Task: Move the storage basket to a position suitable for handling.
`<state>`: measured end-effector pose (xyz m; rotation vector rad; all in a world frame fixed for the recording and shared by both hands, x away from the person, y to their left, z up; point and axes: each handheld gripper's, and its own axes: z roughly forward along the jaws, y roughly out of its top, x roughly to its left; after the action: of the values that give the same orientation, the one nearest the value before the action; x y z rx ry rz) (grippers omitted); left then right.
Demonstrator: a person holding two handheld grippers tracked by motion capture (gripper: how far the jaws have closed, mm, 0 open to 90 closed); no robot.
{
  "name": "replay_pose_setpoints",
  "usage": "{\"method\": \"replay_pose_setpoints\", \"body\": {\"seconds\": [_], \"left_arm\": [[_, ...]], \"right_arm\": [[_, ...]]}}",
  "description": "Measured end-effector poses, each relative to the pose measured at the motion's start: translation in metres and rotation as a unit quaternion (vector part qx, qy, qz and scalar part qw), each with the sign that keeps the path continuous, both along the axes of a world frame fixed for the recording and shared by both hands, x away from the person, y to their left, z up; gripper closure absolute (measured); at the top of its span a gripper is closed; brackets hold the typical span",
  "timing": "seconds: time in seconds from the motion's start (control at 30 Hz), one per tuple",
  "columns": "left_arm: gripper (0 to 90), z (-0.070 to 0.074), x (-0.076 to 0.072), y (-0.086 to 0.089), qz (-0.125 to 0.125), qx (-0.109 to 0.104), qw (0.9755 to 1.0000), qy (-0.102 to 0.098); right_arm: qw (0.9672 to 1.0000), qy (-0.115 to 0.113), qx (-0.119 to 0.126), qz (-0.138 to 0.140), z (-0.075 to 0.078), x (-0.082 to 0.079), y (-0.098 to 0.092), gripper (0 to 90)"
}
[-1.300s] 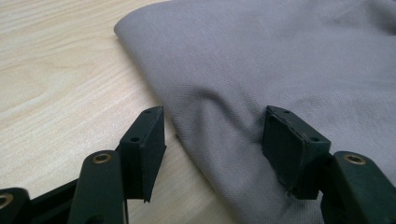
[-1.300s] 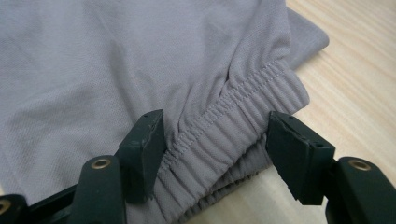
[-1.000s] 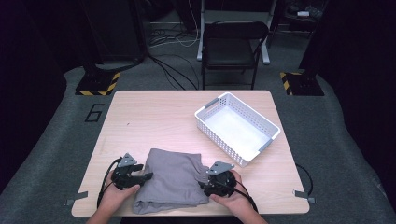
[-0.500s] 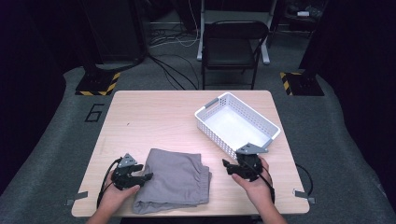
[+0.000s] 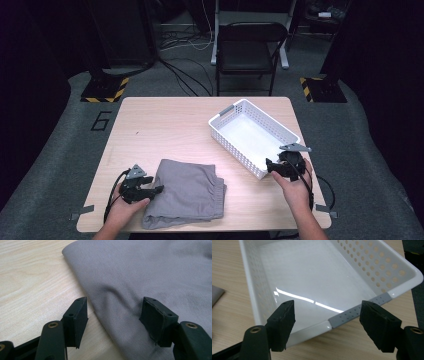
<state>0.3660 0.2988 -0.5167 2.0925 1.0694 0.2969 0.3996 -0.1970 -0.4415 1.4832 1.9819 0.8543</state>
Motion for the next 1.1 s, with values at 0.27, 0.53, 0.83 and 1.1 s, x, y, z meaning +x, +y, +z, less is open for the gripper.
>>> {"method": "replay_pose_setpoints", "body": {"seconds": [0.27,0.53,0.83,1.1], "left_arm": [[37.6,0.000,0.000,0.000,0.000,0.000,1.0000,-0.003],[37.5,0.000,0.000,-0.001,0.005,-0.002,1.0000,-0.006],[37.6,0.000,0.000,0.000,-0.003,0.001,1.0000,-0.002],[37.7,-0.001,0.001,0.000,-0.001,0.000,1.0000,-0.007]], "right_arm": [[0.9988,0.026,0.026,-0.033,-0.007,0.008,-0.008,24.8],[0.9979,0.036,0.013,-0.051,-0.011,0.012,0.000,19.9],[0.9965,0.047,0.039,-0.057,-0.016,0.014,-0.005,18.4],[0.9958,0.054,0.027,-0.068,-0.017,0.024,-0.002,20.9]]}}
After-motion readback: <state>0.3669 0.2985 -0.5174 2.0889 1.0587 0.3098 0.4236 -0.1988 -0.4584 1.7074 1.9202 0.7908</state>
